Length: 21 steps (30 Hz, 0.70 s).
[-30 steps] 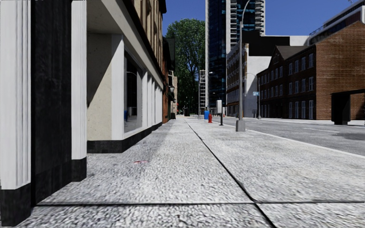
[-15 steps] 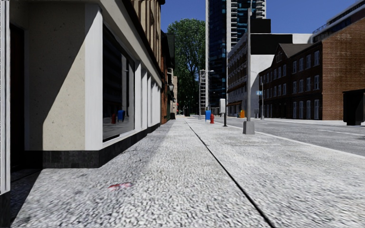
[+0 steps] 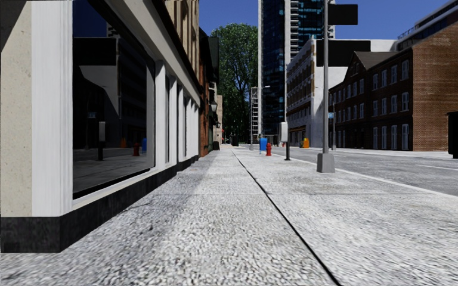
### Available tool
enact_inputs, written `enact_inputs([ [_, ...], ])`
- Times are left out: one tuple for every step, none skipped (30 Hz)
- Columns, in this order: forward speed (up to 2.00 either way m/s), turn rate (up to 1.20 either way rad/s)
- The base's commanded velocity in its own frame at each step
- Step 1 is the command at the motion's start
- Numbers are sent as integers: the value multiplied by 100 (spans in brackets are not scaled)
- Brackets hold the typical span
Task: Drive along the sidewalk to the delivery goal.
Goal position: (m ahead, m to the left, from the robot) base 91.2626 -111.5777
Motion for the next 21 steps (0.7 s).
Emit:
enact_inputs([
  [200,0],
  [200,0],
  [200,0],
  [200,0],
  [200,0],
  [200,0],
  [200,0],
  [200,0],
  [200,0],
  [200,0],
  [200,0],
  [200,0],
  [200,0],
  [200,0],
  [200,0],
  [200,0],
  [200,0],
  [200,0],
  [200,0],
  [200,0],
  [200,0],
])
